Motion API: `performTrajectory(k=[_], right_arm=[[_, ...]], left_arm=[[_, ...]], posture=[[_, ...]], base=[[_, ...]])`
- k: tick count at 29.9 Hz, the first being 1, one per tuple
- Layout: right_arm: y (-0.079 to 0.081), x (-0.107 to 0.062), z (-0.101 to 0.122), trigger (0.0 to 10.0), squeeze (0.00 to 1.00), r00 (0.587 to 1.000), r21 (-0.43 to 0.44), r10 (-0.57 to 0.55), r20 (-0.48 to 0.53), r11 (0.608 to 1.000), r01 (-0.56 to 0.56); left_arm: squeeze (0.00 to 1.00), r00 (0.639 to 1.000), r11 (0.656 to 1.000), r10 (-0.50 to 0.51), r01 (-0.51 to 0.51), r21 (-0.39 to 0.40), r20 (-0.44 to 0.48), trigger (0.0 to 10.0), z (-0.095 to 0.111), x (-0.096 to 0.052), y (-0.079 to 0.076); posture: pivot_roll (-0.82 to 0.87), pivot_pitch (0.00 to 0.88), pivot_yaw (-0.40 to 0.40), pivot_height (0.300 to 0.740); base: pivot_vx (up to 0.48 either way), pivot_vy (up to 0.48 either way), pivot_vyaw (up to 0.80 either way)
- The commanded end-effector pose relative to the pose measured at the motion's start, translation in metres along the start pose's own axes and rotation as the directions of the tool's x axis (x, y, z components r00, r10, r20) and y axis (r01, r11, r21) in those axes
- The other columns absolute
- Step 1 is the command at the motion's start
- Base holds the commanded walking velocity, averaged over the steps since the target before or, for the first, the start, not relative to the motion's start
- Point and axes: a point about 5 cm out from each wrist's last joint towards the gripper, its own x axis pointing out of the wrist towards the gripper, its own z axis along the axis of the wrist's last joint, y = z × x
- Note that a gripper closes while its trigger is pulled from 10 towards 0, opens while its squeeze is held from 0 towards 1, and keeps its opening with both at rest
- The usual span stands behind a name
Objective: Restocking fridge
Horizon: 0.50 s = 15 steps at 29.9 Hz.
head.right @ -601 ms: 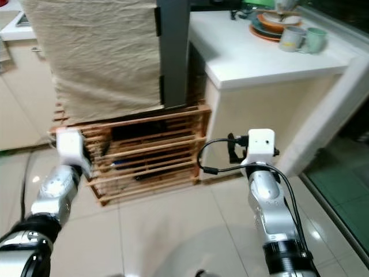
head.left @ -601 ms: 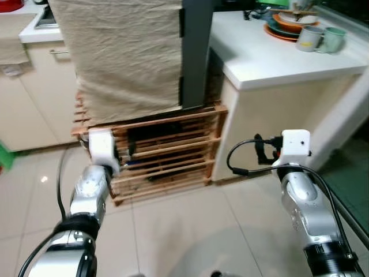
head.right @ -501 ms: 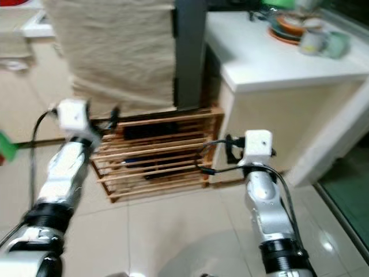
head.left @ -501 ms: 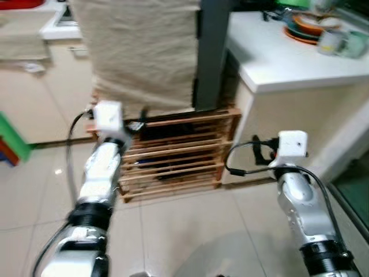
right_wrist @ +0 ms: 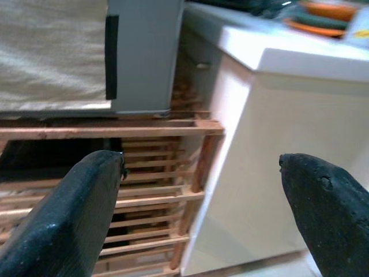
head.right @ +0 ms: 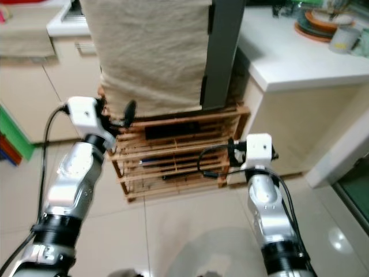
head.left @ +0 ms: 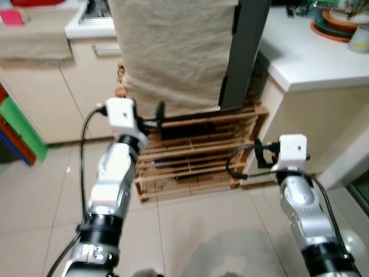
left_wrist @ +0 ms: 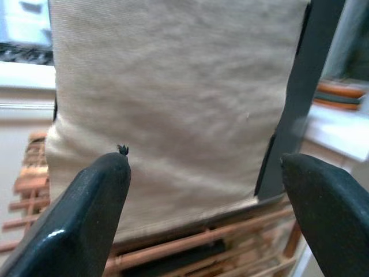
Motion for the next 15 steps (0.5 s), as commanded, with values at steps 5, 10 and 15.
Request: performTrajectory(k=[5, 10, 15], right_arm=[[0.008, -0.001, 0.006, 10.0, 0.0, 0.999, 0.025, 0.011, 0.04, 1.0, -0.012], [0.008, -0.006, 0.007, 10.0, 0.0, 0.998, 0.051, -0.033, 0.059, 0.998, 0.03], [-0.001, -0.012, 0.014, 10.0, 0.0, 0.987, 0.099, -0.134, 0.09, 0.987, 0.125]], left_arm=[[0.0, 1.0, 1.0, 0.02, -0.02, 0.018, -0.012, 10.0, 0.005, -0.002, 0.013], [0.0, 0.998, 0.996, 0.001, 0.005, 0.094, -0.063, 10.0, -0.003, -0.004, 0.017], [0.0, 0.989, 0.995, 0.062, -0.05, 0.088, -0.136, 10.0, -0.018, -0.009, 0.03]], posture=[[-0.01, 0.0, 0.003, 0.74], [0.0, 0.0, -0.007, 0.74], [0.0, 0.0, -0.006, 0.74]], base=[[0.0, 0.48, -0.73], [0.0, 0.48, -0.73], [0.0, 0.48, -0.71]])
